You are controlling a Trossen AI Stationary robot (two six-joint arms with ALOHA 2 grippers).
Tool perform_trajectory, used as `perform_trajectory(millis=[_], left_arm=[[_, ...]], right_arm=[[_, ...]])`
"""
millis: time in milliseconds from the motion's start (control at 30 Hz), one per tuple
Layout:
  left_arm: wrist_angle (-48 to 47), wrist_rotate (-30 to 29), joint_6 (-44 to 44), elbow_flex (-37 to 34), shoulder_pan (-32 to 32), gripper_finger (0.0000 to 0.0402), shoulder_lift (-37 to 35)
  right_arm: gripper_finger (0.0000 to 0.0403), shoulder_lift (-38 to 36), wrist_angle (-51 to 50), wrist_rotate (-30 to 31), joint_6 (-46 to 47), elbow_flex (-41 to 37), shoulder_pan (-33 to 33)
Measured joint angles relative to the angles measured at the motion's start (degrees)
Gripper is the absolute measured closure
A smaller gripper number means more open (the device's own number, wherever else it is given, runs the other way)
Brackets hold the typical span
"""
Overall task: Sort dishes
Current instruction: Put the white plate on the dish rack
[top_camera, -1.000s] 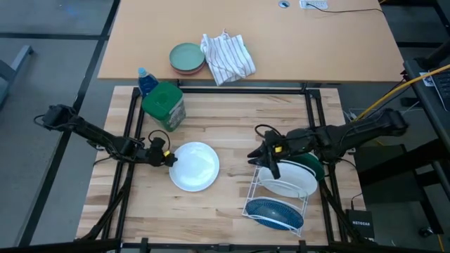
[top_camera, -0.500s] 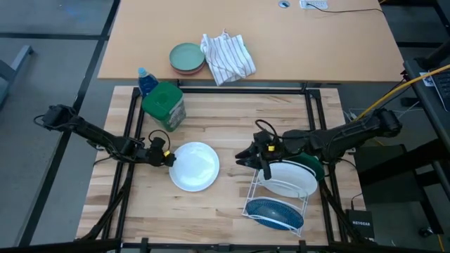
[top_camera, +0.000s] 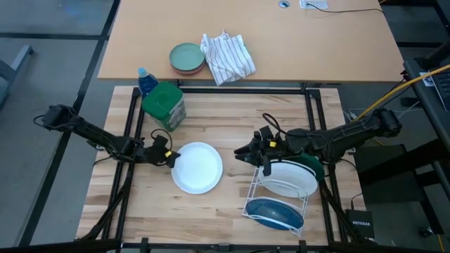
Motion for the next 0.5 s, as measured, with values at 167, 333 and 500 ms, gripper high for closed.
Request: perform_trajectory(millis=[167,333,500], left_arm=[[6.1,-1.2,10.0,0.0,0.0,0.0398,0.0],[9.6,-1.3,16.2,0.0,0.0,0.0400,0.0],[11.5,-1.3,20.4,0.0,0.0,0.0400,0.0]], right_arm=[[0.0276,0.0,-0.4,1.5,0.0,0.0,0.0],[0.0276,0.0,-1.0,1.8,-0.6,0.0,-0.2],[0.0276,1.4,-0.1,-1.1,-3.9,0.0,-0.2]])
